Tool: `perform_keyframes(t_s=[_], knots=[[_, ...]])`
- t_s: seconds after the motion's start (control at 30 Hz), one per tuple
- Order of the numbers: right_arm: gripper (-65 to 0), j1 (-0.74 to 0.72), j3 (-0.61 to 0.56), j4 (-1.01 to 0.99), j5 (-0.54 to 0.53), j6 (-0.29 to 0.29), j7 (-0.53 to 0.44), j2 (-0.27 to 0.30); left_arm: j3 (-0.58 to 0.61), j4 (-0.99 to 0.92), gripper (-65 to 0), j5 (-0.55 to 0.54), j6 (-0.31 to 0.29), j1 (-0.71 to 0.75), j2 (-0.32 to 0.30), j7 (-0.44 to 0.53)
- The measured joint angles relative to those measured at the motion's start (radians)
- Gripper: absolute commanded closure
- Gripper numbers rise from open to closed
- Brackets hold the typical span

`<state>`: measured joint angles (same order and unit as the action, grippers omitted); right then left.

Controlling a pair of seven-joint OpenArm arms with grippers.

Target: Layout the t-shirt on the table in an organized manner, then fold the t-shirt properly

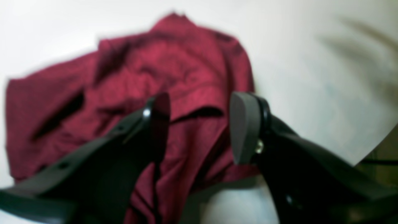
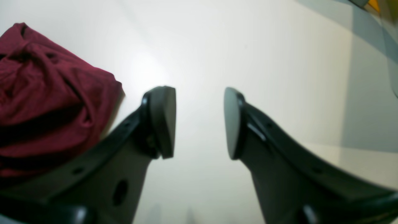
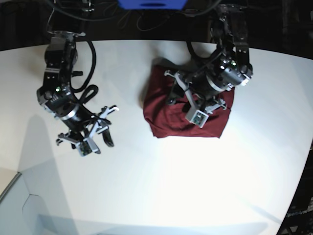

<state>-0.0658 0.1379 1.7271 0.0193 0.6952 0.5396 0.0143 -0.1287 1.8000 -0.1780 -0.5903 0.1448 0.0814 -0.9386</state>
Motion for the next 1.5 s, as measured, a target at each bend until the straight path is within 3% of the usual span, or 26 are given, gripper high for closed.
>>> perform_keyframes(t_s=[0.27,0.33,0.47,0.67,0.83,0.97,1.17,1.33,1.5], knots=[[-25.6,0.003,-0.014,-0.001,0.0,0.0,-0.002,0.003,0.0,-0.047,-27.7,0.001,0.003,-0.012,0.015,0.008],[-25.6,0.003,-0.014,-0.003,0.0,0.0,0.001,0.002,0.001,-0.047,-22.1,0.0,0.003,-0.012,0.016,0.048],[-25.6,0.003,-0.014,-0.003,-0.001,0.0,-0.002,0.002,0.026,-0.065,0.0,-0.008,0.003,-0.015,0.016,0.085],[-25.6,0.004,-0.012,-0.04,0.0,0.0,-0.002,0.002,0.018,-0.119,-0.1,-0.007,0.004,-0.051,0.016,0.079],[-25.4,0.006,-0.013,-0.057,-0.003,0.0,-0.005,0.003,0.009,0.031,-0.1,-0.003,0.006,-0.046,0.007,0.072],[-25.4,0.005,-0.015,-0.058,0.0,0.0,-0.006,0.002,-0.113,0.106,-0.1,-0.01,0.002,-0.063,0.01,0.082],[-25.4,0.005,-0.016,-0.058,-0.001,0.0,-0.006,0.002,-0.275,0.072,-0.1,-0.007,0.003,-0.12,-0.031,0.076],[-25.4,0.009,-0.016,-0.058,-0.001,0.0,-0.003,0.002,-0.282,-0.052,-0.1,-0.011,0.002,-0.176,-0.09,0.071],[-25.4,0.031,-0.017,-0.056,-0.001,0.0,-0.006,-0.002,-0.282,-0.151,-0.4,-0.01,0.003,-0.218,-0.103,0.083]])
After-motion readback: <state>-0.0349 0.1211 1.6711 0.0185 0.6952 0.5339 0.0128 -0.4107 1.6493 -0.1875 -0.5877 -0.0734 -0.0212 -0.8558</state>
